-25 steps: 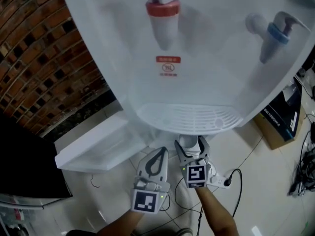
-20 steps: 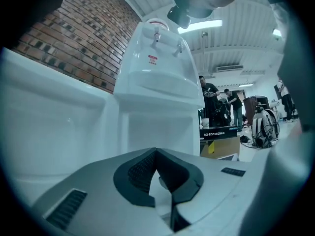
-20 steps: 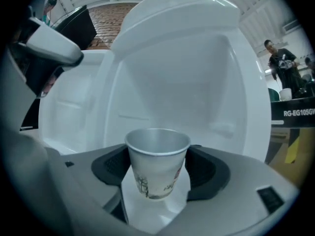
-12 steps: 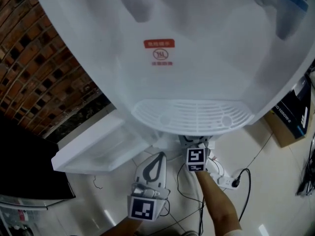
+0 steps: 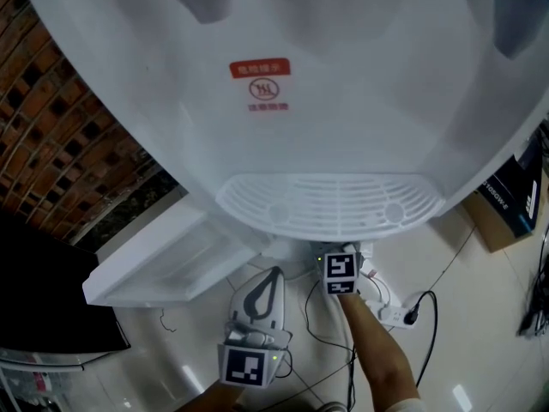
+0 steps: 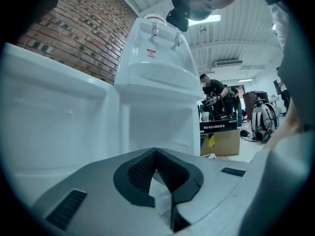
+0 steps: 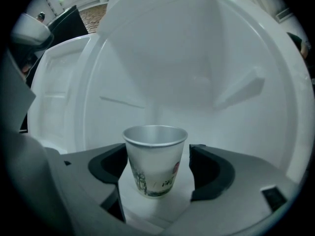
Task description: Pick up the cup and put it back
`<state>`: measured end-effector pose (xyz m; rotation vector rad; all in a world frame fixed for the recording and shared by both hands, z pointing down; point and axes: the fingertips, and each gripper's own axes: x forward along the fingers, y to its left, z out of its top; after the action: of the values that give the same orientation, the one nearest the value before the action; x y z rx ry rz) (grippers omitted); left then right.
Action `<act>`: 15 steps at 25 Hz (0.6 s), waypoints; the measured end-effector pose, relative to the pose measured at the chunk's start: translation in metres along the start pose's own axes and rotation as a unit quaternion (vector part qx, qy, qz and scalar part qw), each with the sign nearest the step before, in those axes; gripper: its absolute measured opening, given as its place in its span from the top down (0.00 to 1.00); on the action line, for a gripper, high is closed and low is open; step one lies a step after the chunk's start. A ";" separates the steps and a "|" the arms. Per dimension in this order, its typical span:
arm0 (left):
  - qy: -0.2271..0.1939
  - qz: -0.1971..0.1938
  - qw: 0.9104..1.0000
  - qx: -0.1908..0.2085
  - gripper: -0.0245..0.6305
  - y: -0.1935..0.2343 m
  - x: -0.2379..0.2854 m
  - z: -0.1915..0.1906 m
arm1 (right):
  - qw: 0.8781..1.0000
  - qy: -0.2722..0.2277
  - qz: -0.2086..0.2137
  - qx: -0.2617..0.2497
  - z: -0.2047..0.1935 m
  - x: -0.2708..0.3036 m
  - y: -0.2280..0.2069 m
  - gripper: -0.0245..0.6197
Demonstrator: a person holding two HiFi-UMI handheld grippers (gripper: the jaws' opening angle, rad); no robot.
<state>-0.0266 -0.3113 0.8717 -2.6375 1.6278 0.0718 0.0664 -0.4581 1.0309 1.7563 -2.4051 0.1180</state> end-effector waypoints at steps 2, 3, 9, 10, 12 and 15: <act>0.002 -0.002 1.000 0.000 0.97 -0.001 0.001 -0.003 | 1.000 -0.004 -0.001 -0.001 0.004 -0.004 0.000 0.34; 0.003 -0.004 1.000 0.000 0.97 -0.001 0.001 -0.004 | 1.000 -0.006 -0.001 -0.001 0.007 -0.008 0.001 0.34; 0.006 -0.022 1.000 -0.003 0.97 -0.008 0.005 -0.001 | 1.000 -0.014 0.000 -0.017 0.032 -0.053 0.020 0.51; 0.004 -0.027 1.000 -0.002 0.97 -0.010 0.006 0.003 | 1.000 -0.020 0.005 -0.023 0.042 -0.063 0.026 0.57; 0.001 -0.039 0.999 -0.005 0.97 -0.017 0.010 0.012 | 0.999 -0.030 0.011 -0.037 0.066 -0.082 0.031 0.64; -0.007 -0.054 0.998 -0.007 0.97 -0.029 0.011 0.035 | 0.998 -0.036 0.015 -0.052 0.101 -0.112 0.033 0.71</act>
<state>0.0036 -0.3065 0.8363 -2.7239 1.4820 0.0973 0.0595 -0.3588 0.9125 1.7092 -2.4399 -0.0671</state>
